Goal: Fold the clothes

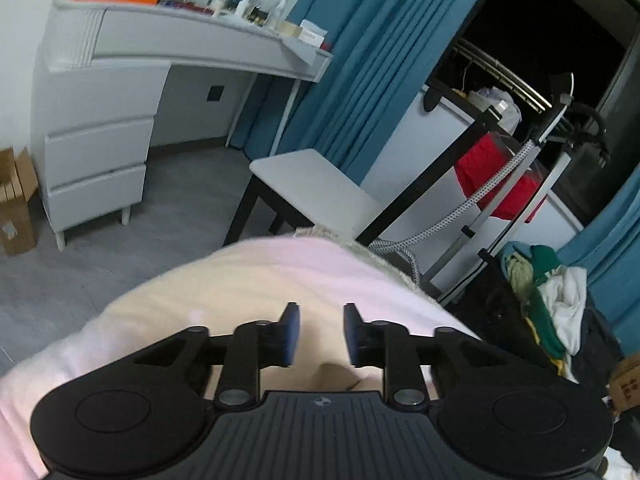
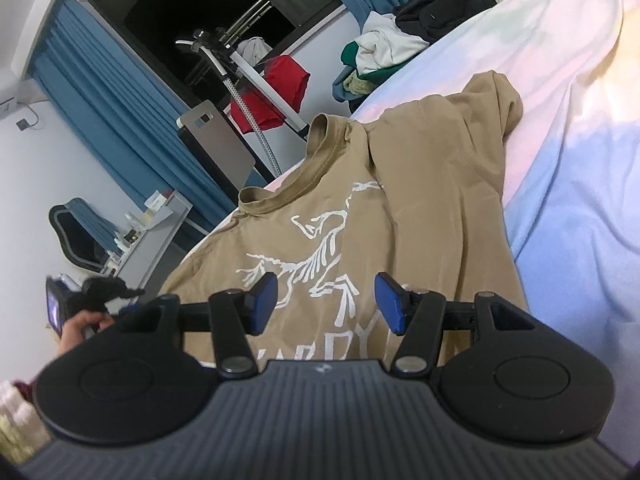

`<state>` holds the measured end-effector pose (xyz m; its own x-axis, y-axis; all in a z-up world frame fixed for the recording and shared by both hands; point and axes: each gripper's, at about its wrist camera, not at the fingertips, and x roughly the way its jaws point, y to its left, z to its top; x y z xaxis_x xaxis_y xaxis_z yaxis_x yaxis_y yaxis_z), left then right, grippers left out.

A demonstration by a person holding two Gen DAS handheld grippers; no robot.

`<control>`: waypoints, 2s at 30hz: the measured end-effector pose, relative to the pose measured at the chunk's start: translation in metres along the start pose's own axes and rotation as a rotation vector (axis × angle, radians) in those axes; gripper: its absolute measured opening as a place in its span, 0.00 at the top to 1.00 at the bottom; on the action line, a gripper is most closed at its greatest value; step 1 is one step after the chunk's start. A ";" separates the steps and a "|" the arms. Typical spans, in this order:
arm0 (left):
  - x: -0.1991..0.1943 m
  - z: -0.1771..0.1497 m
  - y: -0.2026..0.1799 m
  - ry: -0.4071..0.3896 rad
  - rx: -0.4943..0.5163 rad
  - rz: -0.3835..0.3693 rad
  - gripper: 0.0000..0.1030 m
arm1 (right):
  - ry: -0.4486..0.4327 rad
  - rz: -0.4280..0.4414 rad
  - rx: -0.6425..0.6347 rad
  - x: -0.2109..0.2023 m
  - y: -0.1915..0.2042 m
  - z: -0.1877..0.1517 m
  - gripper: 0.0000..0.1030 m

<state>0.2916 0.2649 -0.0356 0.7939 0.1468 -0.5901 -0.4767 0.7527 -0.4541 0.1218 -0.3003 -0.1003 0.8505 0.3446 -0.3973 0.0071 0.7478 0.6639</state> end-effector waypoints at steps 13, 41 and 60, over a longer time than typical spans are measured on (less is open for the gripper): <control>-0.029 -0.083 0.068 0.242 -0.323 -0.224 0.52 | -0.006 0.016 0.006 -0.007 0.003 0.000 0.44; -0.059 -0.058 0.068 0.291 -0.185 -0.197 0.40 | 0.038 -0.009 0.032 0.001 -0.004 -0.003 0.44; 0.007 -0.041 0.029 0.022 -0.308 -0.362 0.69 | 0.090 -0.014 0.009 0.018 -0.003 -0.014 0.44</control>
<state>0.2685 0.2612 -0.0802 0.9230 -0.1065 -0.3697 -0.2629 0.5270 -0.8082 0.1297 -0.2887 -0.1180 0.7998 0.3842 -0.4612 0.0232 0.7480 0.6633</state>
